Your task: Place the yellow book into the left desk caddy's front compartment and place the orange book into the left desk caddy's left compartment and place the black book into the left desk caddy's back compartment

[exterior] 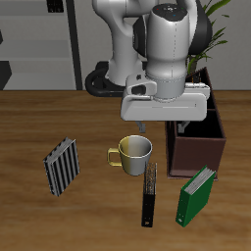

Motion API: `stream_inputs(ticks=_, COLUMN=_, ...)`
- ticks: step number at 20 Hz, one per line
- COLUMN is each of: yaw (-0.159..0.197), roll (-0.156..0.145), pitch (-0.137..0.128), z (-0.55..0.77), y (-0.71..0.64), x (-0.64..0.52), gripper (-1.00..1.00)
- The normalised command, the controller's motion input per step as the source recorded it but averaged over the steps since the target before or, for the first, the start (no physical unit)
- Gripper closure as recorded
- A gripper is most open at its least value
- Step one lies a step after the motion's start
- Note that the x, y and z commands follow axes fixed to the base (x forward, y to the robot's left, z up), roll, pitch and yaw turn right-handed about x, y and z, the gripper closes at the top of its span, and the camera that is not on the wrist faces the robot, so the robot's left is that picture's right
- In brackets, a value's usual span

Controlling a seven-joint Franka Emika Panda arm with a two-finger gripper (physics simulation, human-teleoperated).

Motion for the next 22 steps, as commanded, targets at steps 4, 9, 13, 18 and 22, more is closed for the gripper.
stream_inputs(ticks=4, yaw=0.030, roll=0.033, pitch=0.014, z=-0.05, y=-0.41, x=0.17, gripper=-1.00)
stream_inputs(ticks=9, yaw=0.000, roll=0.010, pitch=0.013, z=-0.10, y=-0.31, x=0.13, gripper=-1.00)
stream_inputs(ticks=13, yaw=-0.015, roll=0.038, pitch=0.018, z=-0.18, y=-0.12, x=0.21, gripper=-1.00)
stream_inputs(ticks=18, yaw=-0.001, roll=-0.003, pitch=-0.006, z=-0.15, y=-0.09, x=0.09, gripper=-1.00)
stream_inputs(ticks=22, yaw=-0.037, roll=-0.033, pitch=-0.004, z=-0.20, y=-0.12, x=0.09, gripper=-1.00)
